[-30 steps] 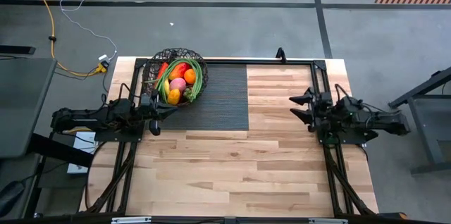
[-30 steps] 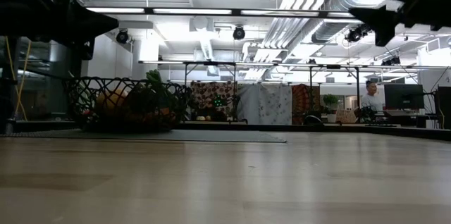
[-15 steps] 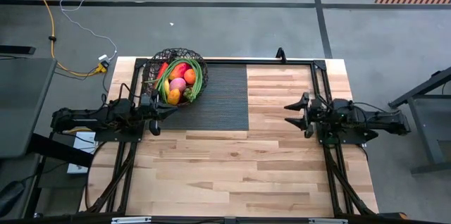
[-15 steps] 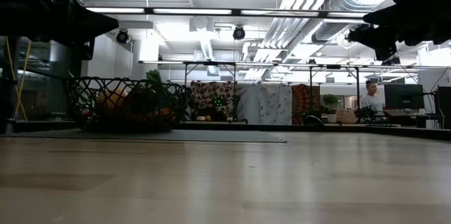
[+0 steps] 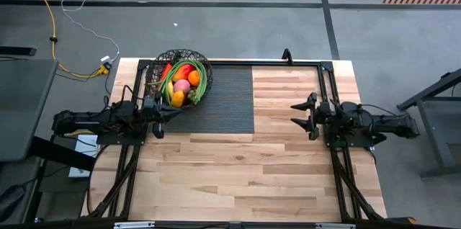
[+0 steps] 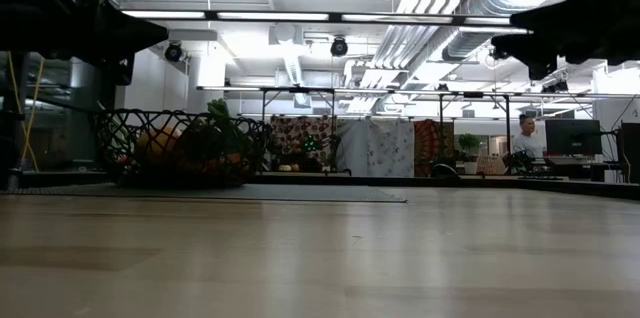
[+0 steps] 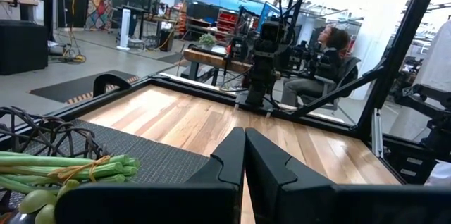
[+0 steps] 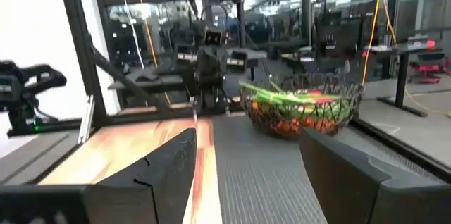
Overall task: Build produce basket
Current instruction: Return to Home Position
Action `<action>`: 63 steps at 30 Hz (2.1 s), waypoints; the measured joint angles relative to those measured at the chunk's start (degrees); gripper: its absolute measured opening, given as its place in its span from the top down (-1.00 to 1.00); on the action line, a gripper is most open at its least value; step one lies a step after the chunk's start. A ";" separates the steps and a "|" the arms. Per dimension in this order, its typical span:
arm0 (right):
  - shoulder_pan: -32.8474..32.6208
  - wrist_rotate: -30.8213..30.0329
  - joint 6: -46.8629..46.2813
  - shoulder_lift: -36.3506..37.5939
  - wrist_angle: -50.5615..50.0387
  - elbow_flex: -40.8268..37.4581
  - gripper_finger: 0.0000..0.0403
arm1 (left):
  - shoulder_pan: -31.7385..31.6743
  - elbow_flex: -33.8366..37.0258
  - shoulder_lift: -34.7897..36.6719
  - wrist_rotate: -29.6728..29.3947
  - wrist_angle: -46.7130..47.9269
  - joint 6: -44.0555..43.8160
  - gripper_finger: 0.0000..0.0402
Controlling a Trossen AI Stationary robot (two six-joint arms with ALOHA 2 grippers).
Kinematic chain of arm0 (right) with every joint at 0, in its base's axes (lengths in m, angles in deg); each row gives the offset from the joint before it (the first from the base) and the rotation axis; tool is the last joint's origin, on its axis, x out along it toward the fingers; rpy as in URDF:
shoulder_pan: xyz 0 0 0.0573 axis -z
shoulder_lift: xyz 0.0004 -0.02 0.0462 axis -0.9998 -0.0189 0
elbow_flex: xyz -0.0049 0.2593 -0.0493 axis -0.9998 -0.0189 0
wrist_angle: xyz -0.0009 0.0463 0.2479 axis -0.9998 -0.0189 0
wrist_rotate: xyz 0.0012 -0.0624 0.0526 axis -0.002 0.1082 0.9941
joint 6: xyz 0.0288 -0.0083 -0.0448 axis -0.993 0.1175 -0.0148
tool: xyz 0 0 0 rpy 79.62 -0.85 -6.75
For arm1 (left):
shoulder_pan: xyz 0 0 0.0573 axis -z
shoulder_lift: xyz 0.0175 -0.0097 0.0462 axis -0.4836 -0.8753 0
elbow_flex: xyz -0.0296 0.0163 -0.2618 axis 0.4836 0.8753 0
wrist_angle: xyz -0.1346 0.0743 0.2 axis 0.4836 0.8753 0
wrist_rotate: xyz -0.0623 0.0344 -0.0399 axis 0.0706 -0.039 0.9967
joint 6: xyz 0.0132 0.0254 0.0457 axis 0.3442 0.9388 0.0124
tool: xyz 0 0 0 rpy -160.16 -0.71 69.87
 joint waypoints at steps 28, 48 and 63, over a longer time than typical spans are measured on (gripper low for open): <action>0.00 6.73 -0.96 -0.07 -4.53 -0.02 0.94 | -0.01 0.00 0.00 0.02 0.00 0.00 1.00; 0.02 3.21 -3.98 -0.17 -5.01 -0.04 0.95 | 0.00 0.00 0.00 0.02 0.00 0.02 1.00; 0.02 3.06 -14.43 -0.15 -5.08 -0.04 0.95 | -0.01 0.00 0.02 0.03 0.00 0.02 1.00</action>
